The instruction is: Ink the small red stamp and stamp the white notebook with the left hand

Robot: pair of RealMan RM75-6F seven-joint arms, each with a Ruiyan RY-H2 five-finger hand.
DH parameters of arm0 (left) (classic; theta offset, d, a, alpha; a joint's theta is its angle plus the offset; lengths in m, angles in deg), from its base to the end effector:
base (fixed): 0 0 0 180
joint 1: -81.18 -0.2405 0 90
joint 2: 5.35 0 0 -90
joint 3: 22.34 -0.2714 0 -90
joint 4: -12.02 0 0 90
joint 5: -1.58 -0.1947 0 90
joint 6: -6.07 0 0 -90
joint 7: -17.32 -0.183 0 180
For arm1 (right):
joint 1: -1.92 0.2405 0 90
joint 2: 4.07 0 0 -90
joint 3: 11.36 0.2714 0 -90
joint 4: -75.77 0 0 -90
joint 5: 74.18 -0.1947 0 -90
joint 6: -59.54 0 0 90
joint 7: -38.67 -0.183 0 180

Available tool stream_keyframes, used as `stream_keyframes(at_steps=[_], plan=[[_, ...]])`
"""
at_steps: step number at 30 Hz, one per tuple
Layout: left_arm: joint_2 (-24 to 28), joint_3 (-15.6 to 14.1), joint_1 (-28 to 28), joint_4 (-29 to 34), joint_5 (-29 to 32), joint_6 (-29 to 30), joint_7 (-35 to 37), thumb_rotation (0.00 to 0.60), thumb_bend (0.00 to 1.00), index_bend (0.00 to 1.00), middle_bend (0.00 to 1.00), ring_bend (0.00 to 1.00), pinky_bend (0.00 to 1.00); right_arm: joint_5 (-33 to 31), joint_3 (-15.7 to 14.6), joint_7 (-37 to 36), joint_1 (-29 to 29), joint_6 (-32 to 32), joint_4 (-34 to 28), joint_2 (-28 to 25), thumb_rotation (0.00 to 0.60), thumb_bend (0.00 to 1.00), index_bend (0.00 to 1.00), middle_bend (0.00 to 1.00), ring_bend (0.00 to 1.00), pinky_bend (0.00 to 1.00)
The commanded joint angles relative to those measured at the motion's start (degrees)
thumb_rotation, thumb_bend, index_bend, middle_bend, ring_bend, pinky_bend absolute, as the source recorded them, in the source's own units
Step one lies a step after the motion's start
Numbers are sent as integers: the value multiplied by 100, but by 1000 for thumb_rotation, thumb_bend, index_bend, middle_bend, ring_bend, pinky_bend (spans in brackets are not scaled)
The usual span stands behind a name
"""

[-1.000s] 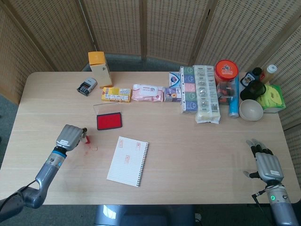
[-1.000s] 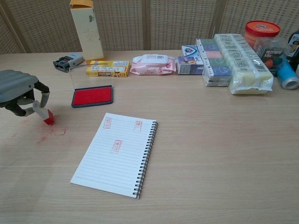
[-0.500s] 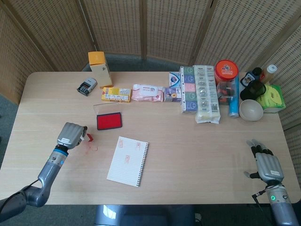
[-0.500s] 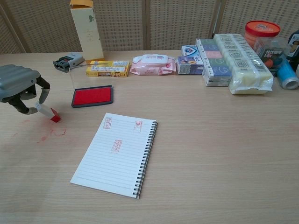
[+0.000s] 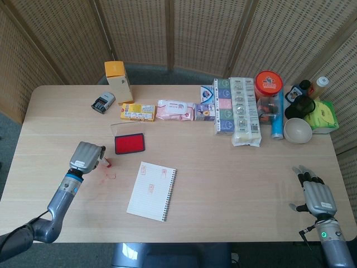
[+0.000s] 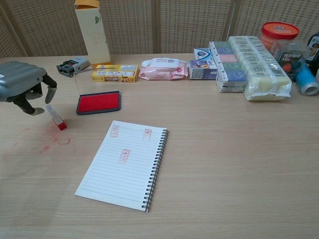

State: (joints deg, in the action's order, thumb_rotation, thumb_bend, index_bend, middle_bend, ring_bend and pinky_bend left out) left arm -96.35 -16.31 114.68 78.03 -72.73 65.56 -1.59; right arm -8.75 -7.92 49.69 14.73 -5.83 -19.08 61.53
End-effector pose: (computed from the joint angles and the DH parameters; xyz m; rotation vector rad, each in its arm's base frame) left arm -0.2554 0.3810 0.0050 -1.7932 -0.6898 -0.6912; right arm -0.3520 -0.2519 0.1291 1.4168 -1.1578 0.5699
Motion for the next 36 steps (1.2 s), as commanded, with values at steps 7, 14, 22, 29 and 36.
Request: stream_keyframes(at_steps=[7, 14, 22, 29, 36], plan=[[1006, 53, -418, 1291, -694, 1191, 854, 600, 251, 607, 984, 1000, 947, 59, -18, 21, -9, -47, -74, -29, 600, 36, 0, 13, 82, 147], [2254, -308, -1055, 2734, -584, 1504, 715, 574, 91, 184, 59, 208, 449, 358, -24, -77, -102, -341, -256, -141, 600, 30, 0, 13, 82, 147], [2522, -657, -1931, 3026, -750, 2504, 708, 557, 0, 0, 0, 53, 240, 1011, -47, -309, -301, -954, -410, -253, 600, 0, 0, 1, 68, 138], [2536, -844, -2498, 2856, -1098, 3225, 1224, 576, 0, 0, 0, 45, 206, 1478, 19, -117, -509, -1727, -295, -126, 600, 0, 0, 0, 39, 71], [2569, -855, -2765, 2950, -969, 3280, 1512, 600, 0, 0, 0, 45, 204, 1635, 116, -49, -687, -2226, -211, 3, 600, 0, 0, 0, 12, 40]])
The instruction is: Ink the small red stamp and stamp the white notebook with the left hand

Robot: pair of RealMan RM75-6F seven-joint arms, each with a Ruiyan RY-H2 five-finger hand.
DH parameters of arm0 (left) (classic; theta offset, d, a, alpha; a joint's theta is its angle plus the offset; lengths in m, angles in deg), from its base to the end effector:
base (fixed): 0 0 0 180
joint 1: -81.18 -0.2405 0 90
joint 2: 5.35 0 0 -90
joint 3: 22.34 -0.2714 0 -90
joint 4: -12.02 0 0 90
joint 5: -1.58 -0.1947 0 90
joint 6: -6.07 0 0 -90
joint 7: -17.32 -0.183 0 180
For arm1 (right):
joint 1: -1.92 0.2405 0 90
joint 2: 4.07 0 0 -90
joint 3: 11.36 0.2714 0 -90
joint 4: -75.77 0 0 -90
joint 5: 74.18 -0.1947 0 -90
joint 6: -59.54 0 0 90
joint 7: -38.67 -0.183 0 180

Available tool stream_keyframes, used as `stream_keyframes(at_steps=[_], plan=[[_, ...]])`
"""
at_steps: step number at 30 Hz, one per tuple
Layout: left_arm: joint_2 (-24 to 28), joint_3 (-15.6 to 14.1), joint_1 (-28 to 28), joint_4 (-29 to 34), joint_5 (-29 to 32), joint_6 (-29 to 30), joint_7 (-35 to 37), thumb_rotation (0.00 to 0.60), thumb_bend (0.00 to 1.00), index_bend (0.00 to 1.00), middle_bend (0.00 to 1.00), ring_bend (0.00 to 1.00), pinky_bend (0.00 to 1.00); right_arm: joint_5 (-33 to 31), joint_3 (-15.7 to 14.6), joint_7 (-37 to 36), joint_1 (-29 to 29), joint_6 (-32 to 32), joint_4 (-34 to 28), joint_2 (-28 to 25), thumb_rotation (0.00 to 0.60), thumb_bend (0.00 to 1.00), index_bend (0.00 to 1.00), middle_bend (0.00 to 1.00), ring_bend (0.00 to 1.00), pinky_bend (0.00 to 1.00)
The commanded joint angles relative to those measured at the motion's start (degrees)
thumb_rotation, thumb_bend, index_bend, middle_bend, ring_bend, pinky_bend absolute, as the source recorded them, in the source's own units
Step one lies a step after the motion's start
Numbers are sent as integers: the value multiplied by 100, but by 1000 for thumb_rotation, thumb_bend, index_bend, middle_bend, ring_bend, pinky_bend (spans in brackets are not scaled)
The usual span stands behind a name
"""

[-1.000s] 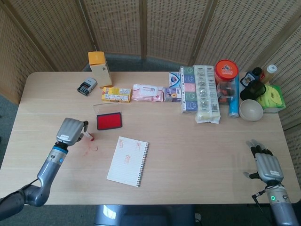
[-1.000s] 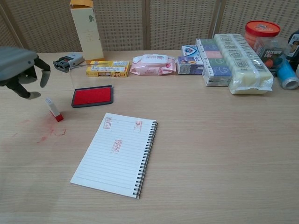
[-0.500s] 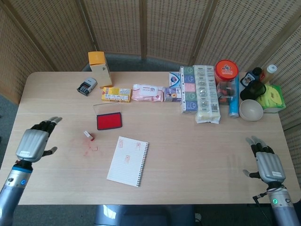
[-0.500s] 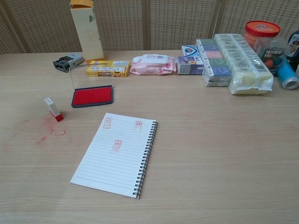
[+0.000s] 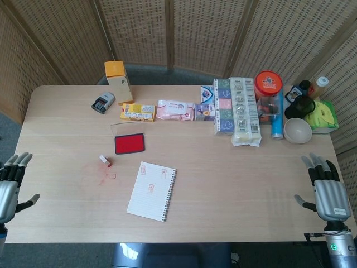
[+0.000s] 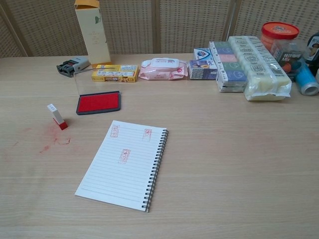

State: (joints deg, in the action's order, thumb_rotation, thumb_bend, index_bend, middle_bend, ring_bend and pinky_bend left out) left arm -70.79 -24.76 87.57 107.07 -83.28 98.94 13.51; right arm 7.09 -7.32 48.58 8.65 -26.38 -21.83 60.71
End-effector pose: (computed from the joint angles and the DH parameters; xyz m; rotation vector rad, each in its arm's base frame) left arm -0.3060 0.2094 0.1771 -1.3567 -0.8648 -0.9358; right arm -0.3041 -0.2320 0.1785 1.3489 -0.8483 0.8567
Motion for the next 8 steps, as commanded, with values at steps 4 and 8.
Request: stream_keyframes(at_steps=[4, 8], plan=[[-107, 7, -52, -77, 167, -280, -16, 599, 0, 0, 0, 44, 204, 144, 156, 99, -194, -538, 113, 233, 600, 0, 0, 0, 11, 32], [-95, 79, -1, -88, 278, -491, -154, 600, 0, 0, 0, 44, 201, 178, 184, 146, -255, -650, 111, 251, 600, 0, 0, 0, 11, 27]])
